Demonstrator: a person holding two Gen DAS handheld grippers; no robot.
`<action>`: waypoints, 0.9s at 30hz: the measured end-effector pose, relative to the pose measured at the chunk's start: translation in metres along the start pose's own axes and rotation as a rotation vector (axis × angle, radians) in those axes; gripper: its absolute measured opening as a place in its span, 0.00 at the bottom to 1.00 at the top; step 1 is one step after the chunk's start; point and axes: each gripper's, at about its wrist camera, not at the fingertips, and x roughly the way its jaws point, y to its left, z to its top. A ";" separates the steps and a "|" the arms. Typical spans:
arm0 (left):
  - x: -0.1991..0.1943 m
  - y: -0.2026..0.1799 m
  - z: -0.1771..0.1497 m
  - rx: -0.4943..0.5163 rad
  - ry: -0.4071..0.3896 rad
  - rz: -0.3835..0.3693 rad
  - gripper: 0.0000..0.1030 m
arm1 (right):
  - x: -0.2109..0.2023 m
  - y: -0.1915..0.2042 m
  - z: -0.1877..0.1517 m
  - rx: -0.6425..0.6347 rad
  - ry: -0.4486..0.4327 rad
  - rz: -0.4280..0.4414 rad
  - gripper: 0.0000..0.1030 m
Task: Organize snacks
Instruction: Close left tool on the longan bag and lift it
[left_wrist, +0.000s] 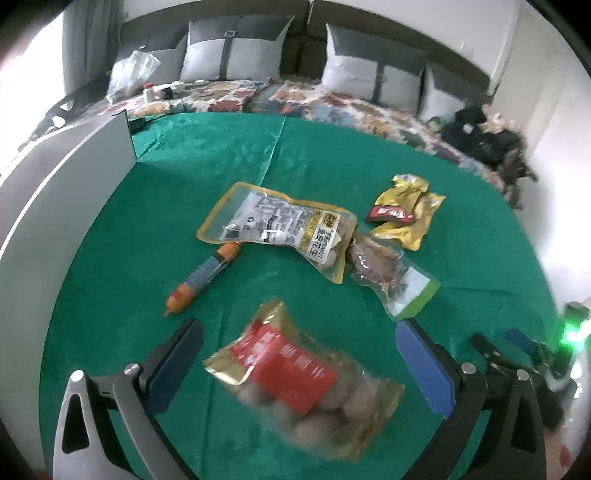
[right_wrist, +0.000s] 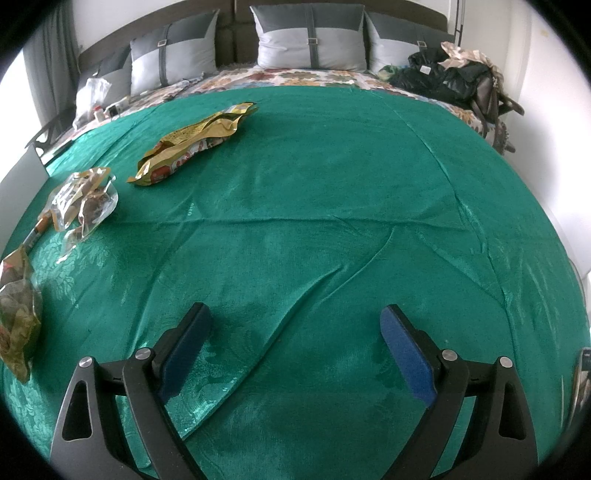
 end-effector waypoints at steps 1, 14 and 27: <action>0.008 -0.006 -0.002 0.019 0.021 0.024 1.00 | 0.000 0.000 0.000 0.000 0.000 0.000 0.93; -0.008 0.034 -0.052 0.186 0.113 0.056 0.98 | 0.000 -0.001 0.000 0.000 0.000 0.000 0.93; 0.048 0.026 -0.042 0.214 0.234 0.037 1.00 | -0.001 -0.001 0.000 0.000 0.000 0.001 0.93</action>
